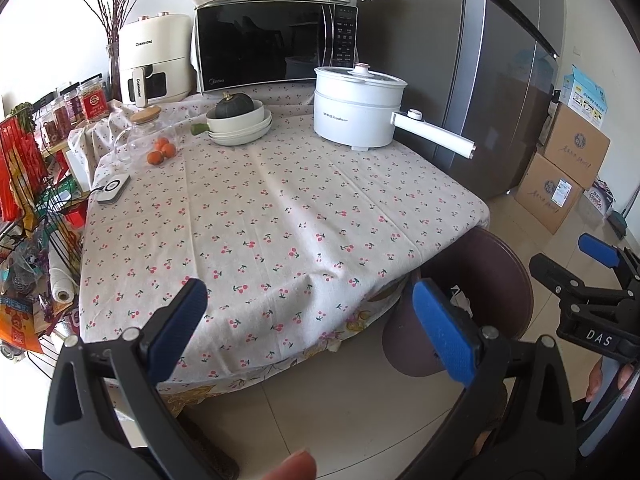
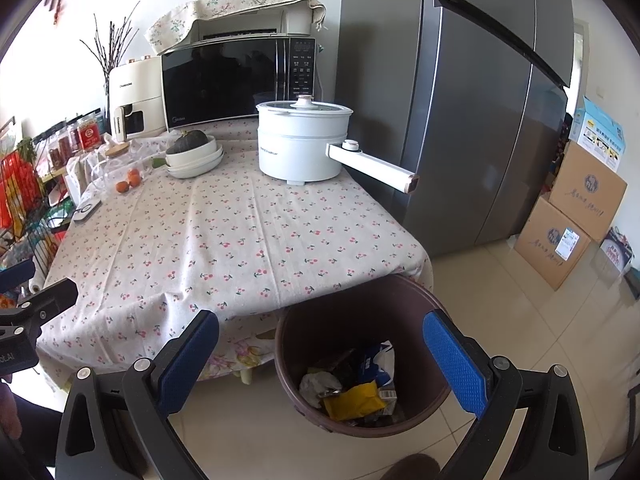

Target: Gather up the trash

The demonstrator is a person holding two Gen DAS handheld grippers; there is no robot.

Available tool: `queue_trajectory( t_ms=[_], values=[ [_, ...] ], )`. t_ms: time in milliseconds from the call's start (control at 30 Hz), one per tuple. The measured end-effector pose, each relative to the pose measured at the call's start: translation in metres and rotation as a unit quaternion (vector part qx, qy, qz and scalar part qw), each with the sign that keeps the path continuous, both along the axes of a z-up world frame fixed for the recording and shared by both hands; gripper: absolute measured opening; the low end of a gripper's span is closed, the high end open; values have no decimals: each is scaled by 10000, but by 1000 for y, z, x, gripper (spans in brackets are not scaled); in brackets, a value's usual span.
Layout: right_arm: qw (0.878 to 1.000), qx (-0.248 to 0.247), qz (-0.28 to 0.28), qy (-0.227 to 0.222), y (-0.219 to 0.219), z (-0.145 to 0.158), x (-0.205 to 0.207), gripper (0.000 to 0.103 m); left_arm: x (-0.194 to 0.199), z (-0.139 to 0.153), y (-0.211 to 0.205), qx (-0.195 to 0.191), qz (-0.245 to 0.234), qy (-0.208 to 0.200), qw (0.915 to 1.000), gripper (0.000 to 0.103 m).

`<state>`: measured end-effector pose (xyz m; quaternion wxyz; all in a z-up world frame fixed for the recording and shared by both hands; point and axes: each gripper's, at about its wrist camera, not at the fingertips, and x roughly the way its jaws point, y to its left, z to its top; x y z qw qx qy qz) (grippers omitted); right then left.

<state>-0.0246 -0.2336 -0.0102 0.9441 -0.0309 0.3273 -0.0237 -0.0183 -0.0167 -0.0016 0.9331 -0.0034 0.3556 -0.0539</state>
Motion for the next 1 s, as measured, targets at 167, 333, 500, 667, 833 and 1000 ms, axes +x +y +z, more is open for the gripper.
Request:
queue_trajectory(
  t_ms=[167,333,500,667,833,1000],
  values=[
    [10000,-1,-11,-2,0,0,-1,103,0,0,0,4,2,5,10000,102],
    [10000,-3,-22,-6,-1,1,0,103,0,0,0,15,2,4,10000,102],
    [10000,-1,-40,13,-1,0,1,103,-1,-1,2,52,-2,7,10000,102],
    [10000,-2,-42,15,-1,0,1,103,-2,0,5,73,20,3,10000,102],
    [10000,-6,-50,11,-1,0,1,103,1,-1,5,107,63,21,9999,102],
    [10000,-16,39,-30,3,1,-1,103,4,2,12,-54,137,86,9999,102]
  ],
)
